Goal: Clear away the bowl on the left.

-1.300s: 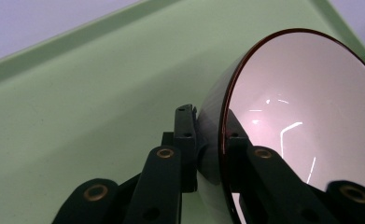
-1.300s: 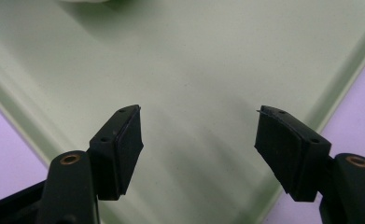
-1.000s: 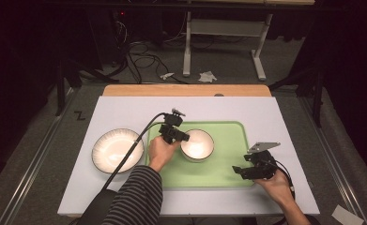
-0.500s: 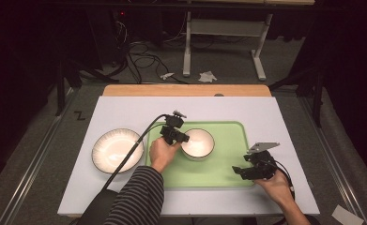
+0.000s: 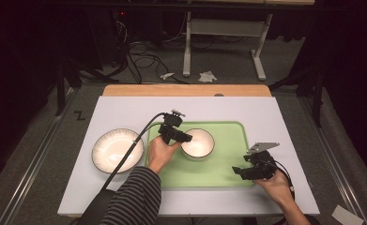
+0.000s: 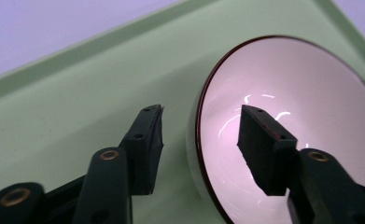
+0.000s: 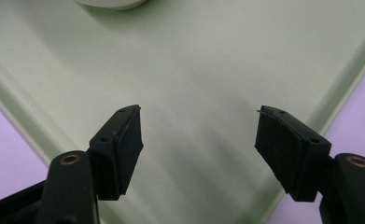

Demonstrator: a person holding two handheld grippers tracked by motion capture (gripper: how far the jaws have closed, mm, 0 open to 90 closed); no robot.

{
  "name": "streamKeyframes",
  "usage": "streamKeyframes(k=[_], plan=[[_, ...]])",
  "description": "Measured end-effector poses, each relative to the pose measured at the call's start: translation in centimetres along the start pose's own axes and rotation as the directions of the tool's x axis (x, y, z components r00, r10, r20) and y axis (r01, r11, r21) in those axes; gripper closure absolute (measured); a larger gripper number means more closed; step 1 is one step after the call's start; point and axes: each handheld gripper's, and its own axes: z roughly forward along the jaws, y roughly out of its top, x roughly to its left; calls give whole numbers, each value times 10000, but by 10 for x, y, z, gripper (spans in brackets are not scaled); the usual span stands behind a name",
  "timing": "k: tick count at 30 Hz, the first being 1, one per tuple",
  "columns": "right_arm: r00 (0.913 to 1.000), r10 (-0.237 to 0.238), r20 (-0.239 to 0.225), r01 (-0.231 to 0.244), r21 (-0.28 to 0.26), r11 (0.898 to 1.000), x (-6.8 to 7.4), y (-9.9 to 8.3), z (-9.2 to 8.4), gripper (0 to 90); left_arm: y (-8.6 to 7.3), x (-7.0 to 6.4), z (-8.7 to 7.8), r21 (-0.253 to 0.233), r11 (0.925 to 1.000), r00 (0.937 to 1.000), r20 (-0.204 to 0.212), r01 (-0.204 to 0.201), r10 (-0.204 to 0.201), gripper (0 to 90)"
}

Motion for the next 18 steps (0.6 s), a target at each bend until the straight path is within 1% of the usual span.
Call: streamKeyframes(k=[3,4,5,6,7,8,9,10,11,13,14,15,17,18], plan=[[10000,-5,2,5,-11,10000,0,0,0,333,2,-1,-5,24,10000,9999,101,-85,84,447],[10000,72,1,-72,-55,10000,0,0,0,333,1,-2,-9,-2,9998,9996,155,-217,217,441],[10000,55,-22,-56,-58,10000,0,0,-1,333,0,-3,-12,35,9996,9995,149,-276,276,434],[10000,55,0,-55,-58,10000,0,0,-1,333,0,-3,-15,74,9990,9989,157,-441,439,430],[10000,55,0,-55,-58,10000,0,0,-1,333,0,-3,-15,74,9990,9989,157,-441,439,428],[10000,35,-19,-35,-46,10000,1,0,-1,333,1,-5,-21,7,9986,9984,203,-532,532,426],[10000,35,-19,-35,-46,10000,1,0,-1,333,1,-5,-21,7,9986,9984,203,-532,532,426],[10000,-36,5,36,-10,10000,1,0,0,333,4,-6,-28,-68,9982,9978,291,-597,598,426],[10000,-19,-21,19,-4,10000,1,0,0,333,5,-6,-31,-114,9980,9974,354,-624,628,425],[10000,-37,-17,37,-7,10000,0,0,0,333,7,-6,-33,-169,9983,9976,406,-555,562,423],[10000,74,-18,-74,-77,9999,0,0,-1,333,8,-7,-39,-280,9982,9973,481,-535,548,422],[10000,55,-14,-55,-72,10000,0,0,-1,333,8,-7,-39,-280,9982,9973,481,-535,548,421],[10000,77,-10,-77,-73,9999,0,0,-1,333,8,-7,-44,-347,9976,9970,479,-594,610,417],[10000,74,-20,-74,-33,10000,1,0,-1,333,8,-5,-49,-357,9960,9958,377,-816,829,414]])
